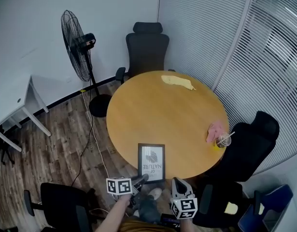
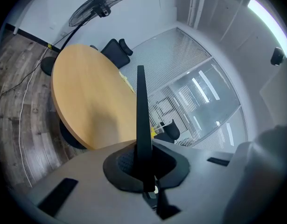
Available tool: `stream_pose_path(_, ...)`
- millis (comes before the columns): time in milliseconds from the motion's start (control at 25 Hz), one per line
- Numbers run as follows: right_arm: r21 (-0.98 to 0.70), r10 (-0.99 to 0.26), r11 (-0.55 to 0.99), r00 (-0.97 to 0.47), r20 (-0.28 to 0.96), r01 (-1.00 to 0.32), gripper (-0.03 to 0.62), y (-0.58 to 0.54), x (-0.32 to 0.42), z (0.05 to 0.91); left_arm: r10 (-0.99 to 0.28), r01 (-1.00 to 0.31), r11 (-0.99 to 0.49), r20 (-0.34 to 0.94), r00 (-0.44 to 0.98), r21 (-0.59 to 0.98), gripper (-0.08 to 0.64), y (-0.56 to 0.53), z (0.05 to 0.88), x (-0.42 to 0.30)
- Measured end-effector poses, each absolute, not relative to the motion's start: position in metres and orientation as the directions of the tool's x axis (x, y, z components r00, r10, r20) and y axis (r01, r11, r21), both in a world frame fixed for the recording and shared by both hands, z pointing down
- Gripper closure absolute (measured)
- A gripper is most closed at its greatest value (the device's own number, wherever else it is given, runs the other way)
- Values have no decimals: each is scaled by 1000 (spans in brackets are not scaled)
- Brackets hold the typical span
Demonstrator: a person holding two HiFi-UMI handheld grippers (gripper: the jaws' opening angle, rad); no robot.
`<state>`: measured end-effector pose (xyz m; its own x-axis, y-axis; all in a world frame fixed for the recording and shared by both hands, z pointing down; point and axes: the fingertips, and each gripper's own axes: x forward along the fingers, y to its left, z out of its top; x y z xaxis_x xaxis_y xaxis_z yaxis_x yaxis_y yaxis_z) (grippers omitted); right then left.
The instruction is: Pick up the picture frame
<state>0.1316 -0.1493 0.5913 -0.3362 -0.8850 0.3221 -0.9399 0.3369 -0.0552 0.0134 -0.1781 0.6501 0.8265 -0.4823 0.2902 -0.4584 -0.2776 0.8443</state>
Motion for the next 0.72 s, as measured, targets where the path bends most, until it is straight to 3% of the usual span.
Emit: stream_pose_path(720,-56,-914,319,-323,244,-946,580,-116,121,564,-462,-415,-406,209,862,814,526,-144,591,18)
